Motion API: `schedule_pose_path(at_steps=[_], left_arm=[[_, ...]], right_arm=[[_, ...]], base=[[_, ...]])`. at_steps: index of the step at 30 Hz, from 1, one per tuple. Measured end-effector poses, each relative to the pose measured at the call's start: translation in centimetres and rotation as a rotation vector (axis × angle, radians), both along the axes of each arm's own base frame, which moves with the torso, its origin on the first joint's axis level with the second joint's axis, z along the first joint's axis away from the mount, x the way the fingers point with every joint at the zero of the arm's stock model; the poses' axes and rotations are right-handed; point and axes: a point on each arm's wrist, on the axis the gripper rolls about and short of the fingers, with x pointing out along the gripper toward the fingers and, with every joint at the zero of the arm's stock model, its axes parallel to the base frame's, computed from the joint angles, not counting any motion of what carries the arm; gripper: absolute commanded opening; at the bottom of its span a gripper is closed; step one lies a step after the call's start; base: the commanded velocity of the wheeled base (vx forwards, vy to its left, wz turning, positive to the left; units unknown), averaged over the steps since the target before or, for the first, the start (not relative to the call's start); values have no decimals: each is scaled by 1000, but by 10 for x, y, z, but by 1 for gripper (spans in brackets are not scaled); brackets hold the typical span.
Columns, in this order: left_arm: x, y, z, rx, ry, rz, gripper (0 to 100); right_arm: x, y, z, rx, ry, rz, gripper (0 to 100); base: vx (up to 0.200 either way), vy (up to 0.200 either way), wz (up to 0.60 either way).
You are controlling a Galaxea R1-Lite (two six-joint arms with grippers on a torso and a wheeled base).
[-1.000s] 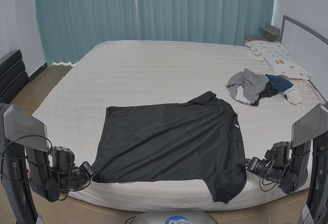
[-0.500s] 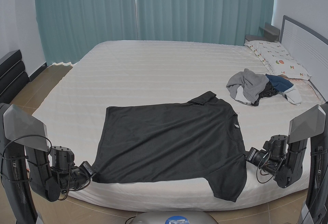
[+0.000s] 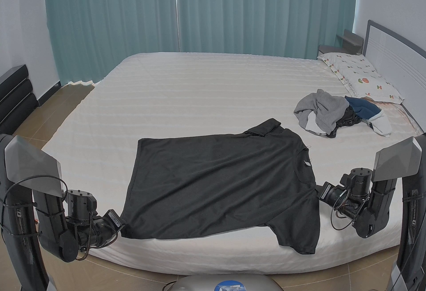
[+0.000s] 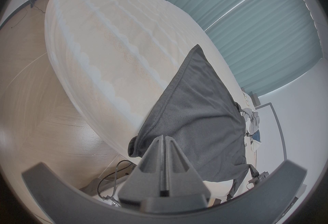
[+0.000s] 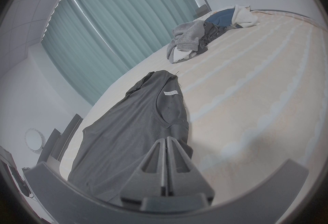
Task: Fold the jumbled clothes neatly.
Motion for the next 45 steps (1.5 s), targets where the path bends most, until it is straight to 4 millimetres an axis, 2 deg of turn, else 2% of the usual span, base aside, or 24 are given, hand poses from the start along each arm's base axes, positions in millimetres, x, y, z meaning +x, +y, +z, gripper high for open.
schedule_pose_path(at_steps=[5, 9, 16, 22, 26, 35, 36, 45], left_arm=[[0, 0, 0, 1, -1, -1, 0], [0, 0, 0, 2, 0, -1, 0], [0, 0, 0, 3, 0, -3, 0], [0, 0, 0, 3, 0, -3, 0], [0, 0, 0, 3, 1, -3, 0], [0, -1, 0, 4, 1, -5, 0], [0, -1, 0, 4, 1, -5, 0], [0, -1, 0, 3, 0, -5, 0]], right_arm=[[4, 0, -6, 11, 3, 13, 100], [-2, -3, -7, 38, 31, 56, 100], [-28, -14, -1, 75, 99, 121, 100], [-59, -15, -3, 76, 189, 250, 100], [-70, -13, -7, 48, 225, 304, 100], [-71, -7, -15, 33, 250, 336, 100], [-70, -6, -16, 31, 246, 337, 0], [-72, -7, -16, 33, 254, 332, 0]], base=[[0, 0, 0], [0, 0, 0], [0, 0, 0], [0, 0, 0], [0, 0, 0], [0, 0, 0], [0, 0, 0], [0, 0, 0]])
